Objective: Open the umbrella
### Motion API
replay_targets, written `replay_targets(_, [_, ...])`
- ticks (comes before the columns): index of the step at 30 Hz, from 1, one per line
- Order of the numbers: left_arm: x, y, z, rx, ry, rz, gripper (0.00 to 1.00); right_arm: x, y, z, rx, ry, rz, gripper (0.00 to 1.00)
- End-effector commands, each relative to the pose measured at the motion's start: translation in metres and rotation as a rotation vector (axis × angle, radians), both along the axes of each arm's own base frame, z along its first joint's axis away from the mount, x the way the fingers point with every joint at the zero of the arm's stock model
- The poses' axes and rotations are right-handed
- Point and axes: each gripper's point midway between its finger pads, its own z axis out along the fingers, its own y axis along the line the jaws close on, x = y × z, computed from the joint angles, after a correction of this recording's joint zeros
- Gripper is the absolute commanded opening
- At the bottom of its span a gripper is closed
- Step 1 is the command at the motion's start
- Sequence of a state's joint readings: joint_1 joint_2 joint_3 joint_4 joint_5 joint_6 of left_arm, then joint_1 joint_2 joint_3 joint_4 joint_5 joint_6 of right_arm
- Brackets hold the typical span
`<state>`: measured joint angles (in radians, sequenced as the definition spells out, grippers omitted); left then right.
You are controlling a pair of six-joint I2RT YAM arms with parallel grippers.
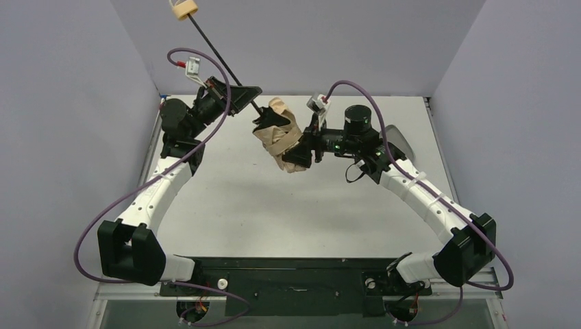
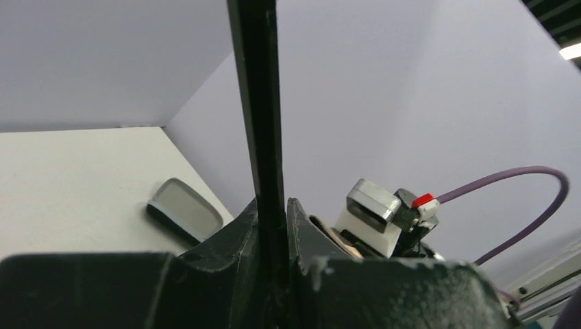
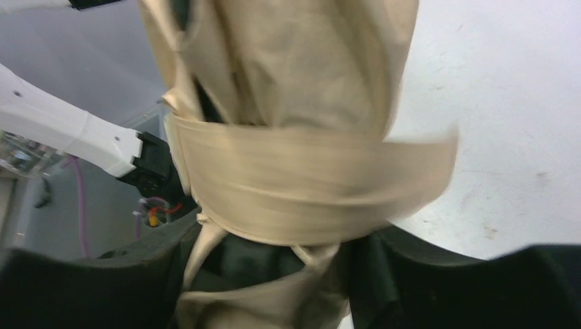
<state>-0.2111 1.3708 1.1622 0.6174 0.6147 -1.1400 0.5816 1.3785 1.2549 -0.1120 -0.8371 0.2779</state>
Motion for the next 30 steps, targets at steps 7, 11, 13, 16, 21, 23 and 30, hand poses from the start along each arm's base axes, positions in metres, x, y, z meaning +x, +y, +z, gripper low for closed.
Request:
replay_targets(7, [-0.02, -0.009, 0.006, 0.403, -0.395, 0.101, 0.0, 0.03, -0.064, 0.013, -0.011, -0.073, -0.132, 0.76])
replay_targets(11, [-0.025, -0.015, -0.013, 0.553, -0.465, 0.106, 0.0, 0.04, -0.087, 0.003, -0.064, -0.088, -0.192, 0.76])
replay_targets(13, [-0.031, -0.021, -0.023, 0.641, -0.529, 0.1, 0.0, 0.044, -0.098, -0.001, -0.08, -0.077, -0.228, 0.76])
replay_targets(16, [-0.047, -0.039, -0.039, 0.749, -0.634, 0.057, 0.0, 0.052, -0.107, -0.005, -0.092, -0.067, -0.266, 0.76])
replay_targets(21, [-0.075, -0.058, -0.056, 0.841, -0.791, 0.025, 0.0, 0.057, -0.115, -0.008, -0.113, -0.077, -0.289, 0.76])
replay_targets(23, [-0.075, -0.059, -0.072, 0.907, -0.846, 0.087, 0.0, 0.058, -0.116, -0.008, -0.122, -0.085, -0.29, 0.76])
replay_targets(30, [-0.053, -0.038, -0.033, 0.704, -0.805, 0.283, 0.0, 0.057, -0.117, -0.011, -0.152, -0.1, -0.271, 0.73])
